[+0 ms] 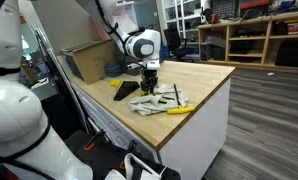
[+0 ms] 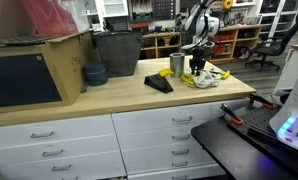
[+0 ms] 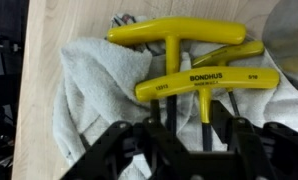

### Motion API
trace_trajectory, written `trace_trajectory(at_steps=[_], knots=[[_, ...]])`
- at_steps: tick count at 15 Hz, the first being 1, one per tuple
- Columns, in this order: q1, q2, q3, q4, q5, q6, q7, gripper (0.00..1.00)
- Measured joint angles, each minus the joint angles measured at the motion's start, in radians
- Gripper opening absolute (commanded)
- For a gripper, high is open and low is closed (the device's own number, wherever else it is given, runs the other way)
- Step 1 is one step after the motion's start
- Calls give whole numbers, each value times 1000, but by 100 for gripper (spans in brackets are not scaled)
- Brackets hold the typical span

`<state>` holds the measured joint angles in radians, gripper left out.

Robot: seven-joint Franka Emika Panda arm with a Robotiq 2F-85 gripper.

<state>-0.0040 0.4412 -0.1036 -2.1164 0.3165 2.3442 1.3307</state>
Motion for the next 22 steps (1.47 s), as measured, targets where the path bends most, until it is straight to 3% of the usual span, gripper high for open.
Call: trace_trajectory(at_steps=[1,3,4,6,7,10,11,12,18,19,22], knots=[[1,2,0,0,-2,0,0,49],[2,2,0,1,-5,2,0,24],[2,2,0,2,-7,2,0,21],[2,2,0,4,-18,3,0,5],[2,2,0,4,-23,3,0,0],[2,2,0,4,-36,3,-2,0],[2,2,0,4,-38,3,-3,17],[3,2,0,4,-41,4,-6,27],[21,-1,0,4,-98,11,-8,71],[24,-1,0,4,-106,11,-8,66],[28,-1,0,4,-124,13,-8,71]])
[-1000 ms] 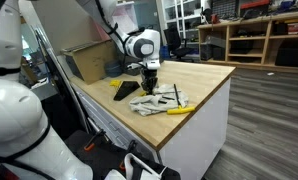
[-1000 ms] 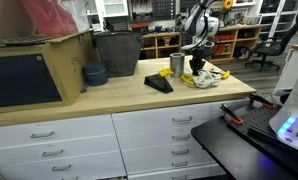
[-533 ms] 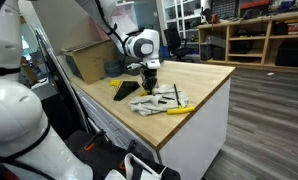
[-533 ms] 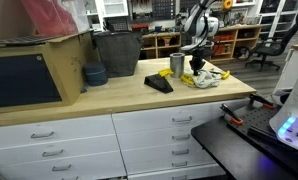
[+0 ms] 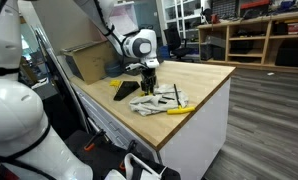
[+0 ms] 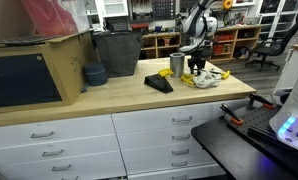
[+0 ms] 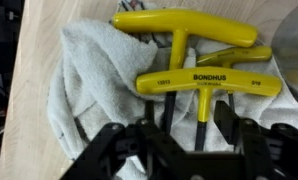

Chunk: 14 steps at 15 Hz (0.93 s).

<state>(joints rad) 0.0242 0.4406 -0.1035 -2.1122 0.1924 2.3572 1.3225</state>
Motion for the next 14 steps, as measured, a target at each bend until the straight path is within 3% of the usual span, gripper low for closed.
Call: trace_trajectory(at_steps=[1,8,12,13,14], knots=[[0,0,0,0,-7,1,0,76],[4,4,0,9,-36,3,0,67],[12,25,0,25,-36,3,0,70],[14,35,0,32,-37,3,0,63],[16,46,0,39,-37,3,0,45]])
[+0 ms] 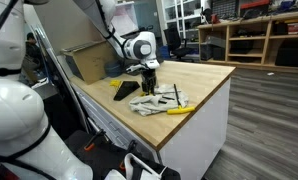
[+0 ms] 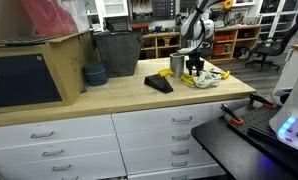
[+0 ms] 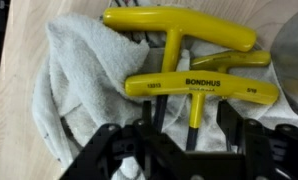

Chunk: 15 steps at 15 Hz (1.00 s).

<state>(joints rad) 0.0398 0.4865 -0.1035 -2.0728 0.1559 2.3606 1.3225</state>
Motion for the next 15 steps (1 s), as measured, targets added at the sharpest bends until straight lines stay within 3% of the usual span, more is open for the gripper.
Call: trace_trajectory(at_steps=[1,6,7,15], knots=[[2,11,0,9,0,0,0,43],[5,38,-2,48,-1,0,0,4],[5,38,-2,48,-1,0,0,1],[-7,3,-3,19,3,-4,-44,3]])
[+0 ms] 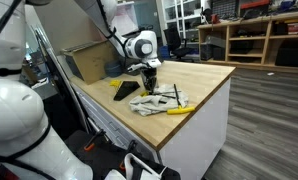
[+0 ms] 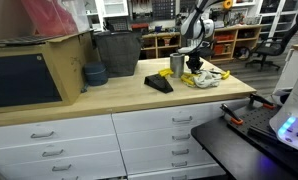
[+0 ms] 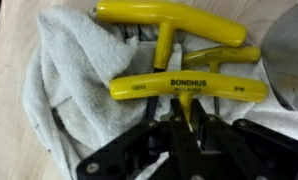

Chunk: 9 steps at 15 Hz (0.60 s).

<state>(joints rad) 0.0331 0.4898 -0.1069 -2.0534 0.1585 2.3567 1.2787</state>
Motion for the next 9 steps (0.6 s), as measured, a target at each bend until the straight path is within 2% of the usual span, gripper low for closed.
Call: trace_trajectory(at_steps=[4,9], knots=[[-58,-103,1,-60,64,-17,-147,3],[-151,-240,0,-89,212,-132,-343,3]])
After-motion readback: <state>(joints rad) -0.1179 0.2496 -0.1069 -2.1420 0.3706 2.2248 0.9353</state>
